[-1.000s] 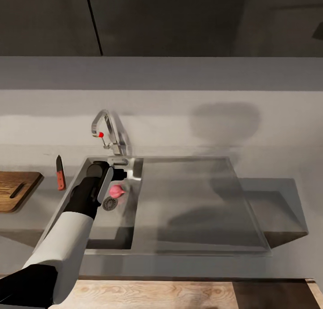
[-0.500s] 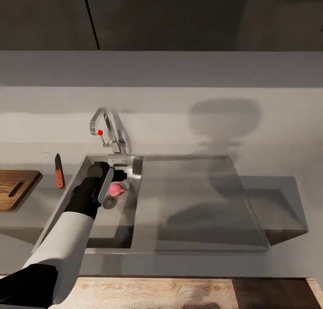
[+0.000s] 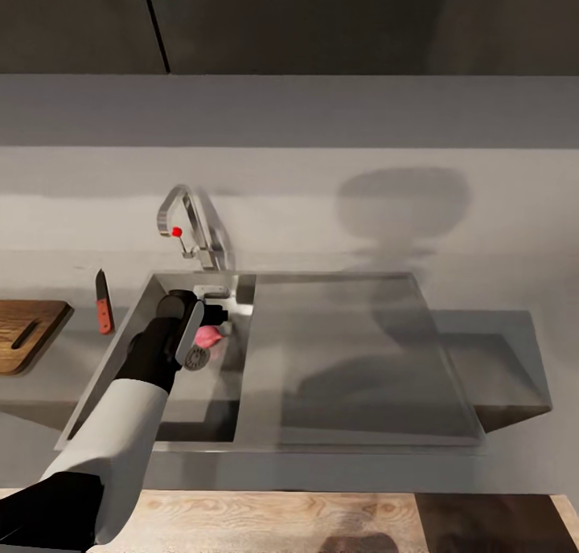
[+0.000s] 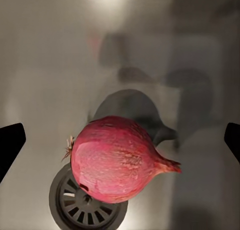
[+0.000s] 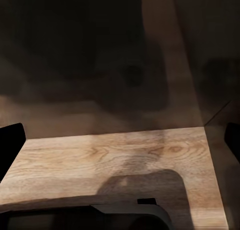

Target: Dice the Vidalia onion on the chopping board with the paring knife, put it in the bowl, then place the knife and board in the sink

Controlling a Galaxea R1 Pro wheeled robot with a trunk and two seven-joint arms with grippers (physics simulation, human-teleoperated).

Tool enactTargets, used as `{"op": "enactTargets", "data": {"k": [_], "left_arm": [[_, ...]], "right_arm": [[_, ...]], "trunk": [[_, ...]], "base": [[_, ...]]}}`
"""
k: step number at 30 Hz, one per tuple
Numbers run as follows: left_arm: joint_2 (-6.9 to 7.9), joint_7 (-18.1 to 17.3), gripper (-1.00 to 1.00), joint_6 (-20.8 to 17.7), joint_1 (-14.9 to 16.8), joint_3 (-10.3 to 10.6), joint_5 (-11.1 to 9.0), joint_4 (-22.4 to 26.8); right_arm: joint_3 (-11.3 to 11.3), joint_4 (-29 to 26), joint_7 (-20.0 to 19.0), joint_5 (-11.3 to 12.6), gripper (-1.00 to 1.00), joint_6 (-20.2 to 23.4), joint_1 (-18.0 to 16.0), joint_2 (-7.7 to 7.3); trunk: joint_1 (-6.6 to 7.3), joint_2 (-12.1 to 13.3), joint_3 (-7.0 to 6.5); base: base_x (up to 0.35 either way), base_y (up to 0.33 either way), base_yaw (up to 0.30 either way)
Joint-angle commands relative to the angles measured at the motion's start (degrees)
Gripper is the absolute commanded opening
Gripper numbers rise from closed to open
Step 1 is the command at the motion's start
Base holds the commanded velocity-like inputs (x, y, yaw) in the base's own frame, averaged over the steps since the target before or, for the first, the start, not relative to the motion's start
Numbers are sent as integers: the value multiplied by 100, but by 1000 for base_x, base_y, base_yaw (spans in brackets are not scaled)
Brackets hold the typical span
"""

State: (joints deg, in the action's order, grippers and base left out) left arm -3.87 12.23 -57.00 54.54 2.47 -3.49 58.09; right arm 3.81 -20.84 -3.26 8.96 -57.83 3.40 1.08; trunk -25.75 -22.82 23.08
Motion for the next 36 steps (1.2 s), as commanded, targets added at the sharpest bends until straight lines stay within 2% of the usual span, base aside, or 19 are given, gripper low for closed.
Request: {"op": "enactTargets", "data": {"k": [1, 13, 20, 36], "left_arm": [[0, 43, 100, -21, 4, 7, -38, -2], [9, 51, 100, -21, 4, 7, -29, -17], [74, 44, 100, -22, 4, 7, -29, -17], [80, 44, 100, -22, 4, 7, -44, -48]], "right_arm": [[23, -9, -34, 62, 100, -8, 3, -2], [23, -9, -34, 62, 100, -9, 3, -2], [23, -8, -34, 62, 100, -9, 3, -2], [23, -8, -35, 62, 100, -17, 3, -2]], "trunk": [[-3, -10, 17], [-3, -10, 127], [-3, -10, 190], [-3, -10, 336]], "base": [[0, 0, 0], [0, 0, 0], [0, 10, 0], [0, 12, 0]]}}
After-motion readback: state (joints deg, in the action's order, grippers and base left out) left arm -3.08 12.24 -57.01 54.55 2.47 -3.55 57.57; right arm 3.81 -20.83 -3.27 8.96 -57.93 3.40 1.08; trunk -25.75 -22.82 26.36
